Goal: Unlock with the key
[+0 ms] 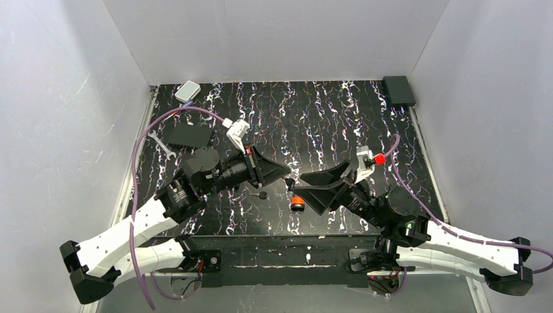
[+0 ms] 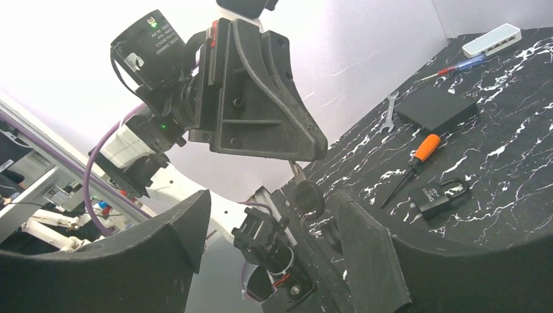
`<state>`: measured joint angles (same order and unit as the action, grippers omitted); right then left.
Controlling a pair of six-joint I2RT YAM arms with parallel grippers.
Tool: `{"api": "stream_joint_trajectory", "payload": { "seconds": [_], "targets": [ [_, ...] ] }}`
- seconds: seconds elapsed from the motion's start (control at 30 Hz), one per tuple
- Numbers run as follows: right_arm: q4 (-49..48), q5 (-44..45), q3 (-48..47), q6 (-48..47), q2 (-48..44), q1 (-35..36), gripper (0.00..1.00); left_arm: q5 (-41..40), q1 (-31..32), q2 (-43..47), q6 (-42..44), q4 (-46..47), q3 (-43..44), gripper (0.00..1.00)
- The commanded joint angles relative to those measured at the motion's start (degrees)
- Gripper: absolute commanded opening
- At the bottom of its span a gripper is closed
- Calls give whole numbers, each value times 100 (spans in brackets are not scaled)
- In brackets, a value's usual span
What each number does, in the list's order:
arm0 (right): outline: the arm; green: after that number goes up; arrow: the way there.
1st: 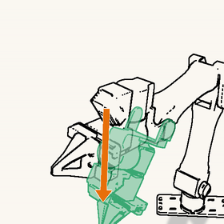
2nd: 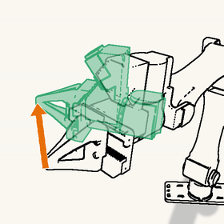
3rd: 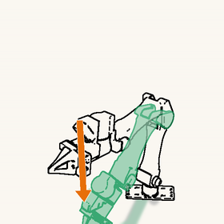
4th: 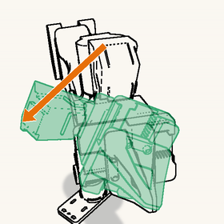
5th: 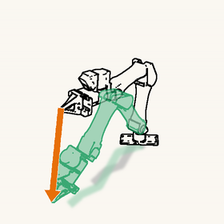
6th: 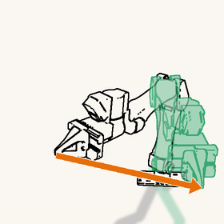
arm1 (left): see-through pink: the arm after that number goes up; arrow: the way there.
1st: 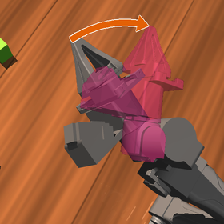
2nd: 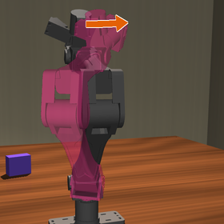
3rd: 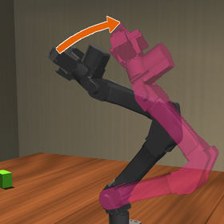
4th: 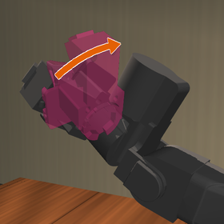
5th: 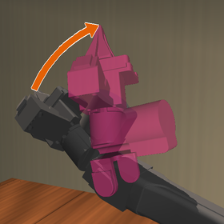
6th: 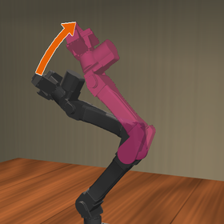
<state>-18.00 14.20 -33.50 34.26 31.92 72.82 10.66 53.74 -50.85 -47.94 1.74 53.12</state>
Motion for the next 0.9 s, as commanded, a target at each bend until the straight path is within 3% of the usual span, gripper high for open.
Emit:
{"api": "stream_joint_trajectory", "payload": {
  "seconds": [0.0, 0.13, 0.47, 0.7, 0.8, 0.87],
  "targets": [
    [-415, -86, -386, -153, 187, -4, 72, 391, 5, 115, 89, 169, 339, 0],
    [-675, -386, -505, -192, 538, -5, 55, 587, 14, 245, 91, 169, 388, 0],
    [-764, -573, -571, -107, 817, -4, 45, 500, 13, 413, 75, 178, 278, 0],
    [-818, -523, -544, -86, 786, -4, 28, 425, 14, 535, 80, 169, 178, 0],
    [-824, -521, -553, -69, 789, 0, 28, 396, 7, 571, 80, 166, 127, 0],
    [-826, -527, -557, -34, 781, -4, 34, 385, 8, 589, 79, 160, 97, 0]
  ]
}}
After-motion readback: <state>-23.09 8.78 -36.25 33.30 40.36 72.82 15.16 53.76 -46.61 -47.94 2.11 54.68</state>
